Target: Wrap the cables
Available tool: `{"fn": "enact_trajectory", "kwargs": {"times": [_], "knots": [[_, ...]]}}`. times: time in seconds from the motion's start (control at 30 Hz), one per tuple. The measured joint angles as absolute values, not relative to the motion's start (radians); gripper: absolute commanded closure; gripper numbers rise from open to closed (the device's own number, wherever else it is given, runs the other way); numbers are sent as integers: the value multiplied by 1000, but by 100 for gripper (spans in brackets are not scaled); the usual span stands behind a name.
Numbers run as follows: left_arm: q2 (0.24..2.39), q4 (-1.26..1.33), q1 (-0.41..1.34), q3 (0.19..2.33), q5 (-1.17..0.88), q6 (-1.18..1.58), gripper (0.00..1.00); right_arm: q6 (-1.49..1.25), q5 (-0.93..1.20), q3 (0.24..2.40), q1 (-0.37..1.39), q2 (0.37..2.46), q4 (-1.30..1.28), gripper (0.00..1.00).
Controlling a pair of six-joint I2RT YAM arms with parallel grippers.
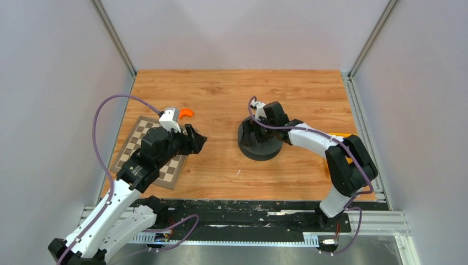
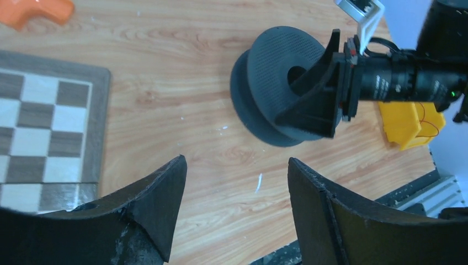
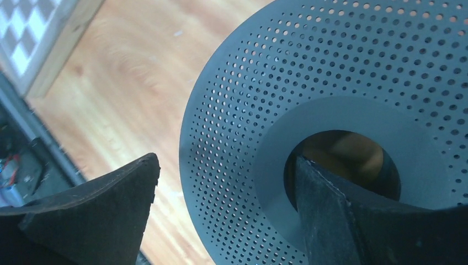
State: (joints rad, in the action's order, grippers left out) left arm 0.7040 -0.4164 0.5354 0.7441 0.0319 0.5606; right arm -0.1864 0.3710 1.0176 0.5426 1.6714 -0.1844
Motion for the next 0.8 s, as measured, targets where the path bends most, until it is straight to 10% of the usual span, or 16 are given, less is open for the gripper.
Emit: {"fn": "enact_trajectory", "kwargs": {"times": [0.8], "knots": [[1322,169,535,604,-232,844,38,-332,277,753,658,876,-143,9]]}}
